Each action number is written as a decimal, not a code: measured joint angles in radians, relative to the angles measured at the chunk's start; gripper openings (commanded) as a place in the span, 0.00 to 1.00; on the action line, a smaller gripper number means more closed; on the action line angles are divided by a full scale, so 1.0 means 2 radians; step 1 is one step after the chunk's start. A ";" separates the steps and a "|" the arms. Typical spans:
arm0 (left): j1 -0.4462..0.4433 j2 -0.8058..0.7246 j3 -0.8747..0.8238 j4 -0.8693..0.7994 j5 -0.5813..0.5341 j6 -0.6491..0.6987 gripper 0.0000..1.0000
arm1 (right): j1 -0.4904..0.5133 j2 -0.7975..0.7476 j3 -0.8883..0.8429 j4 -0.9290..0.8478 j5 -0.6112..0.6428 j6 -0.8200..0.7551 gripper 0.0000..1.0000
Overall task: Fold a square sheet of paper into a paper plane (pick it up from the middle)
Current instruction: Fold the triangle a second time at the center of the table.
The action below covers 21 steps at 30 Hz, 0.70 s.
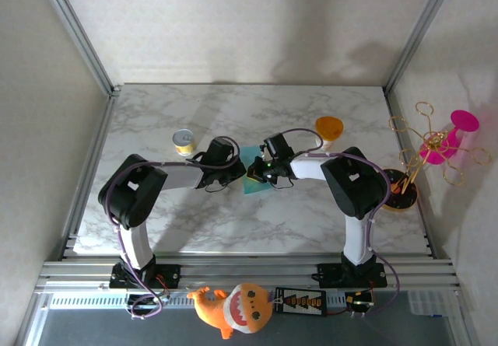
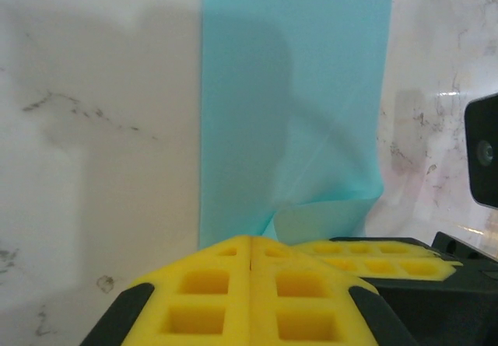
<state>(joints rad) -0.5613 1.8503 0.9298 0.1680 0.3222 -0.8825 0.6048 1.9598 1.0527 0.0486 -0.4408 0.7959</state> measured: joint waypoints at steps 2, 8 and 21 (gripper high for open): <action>0.000 -0.001 0.000 -0.004 -0.010 0.000 0.04 | 0.000 0.000 0.000 0.000 0.000 0.000 0.01; 0.000 -0.023 0.000 -0.010 -0.025 0.002 0.04 | 0.000 0.000 0.000 0.000 0.000 0.000 0.01; -0.010 -0.014 -0.009 0.020 -0.012 -0.006 0.01 | 0.000 0.000 0.000 0.000 0.000 0.000 0.00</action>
<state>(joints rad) -0.5819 1.8225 0.9115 0.2081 0.2985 -0.8955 0.6048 1.9598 1.0527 0.0483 -0.4412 0.7963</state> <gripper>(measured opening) 0.046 0.056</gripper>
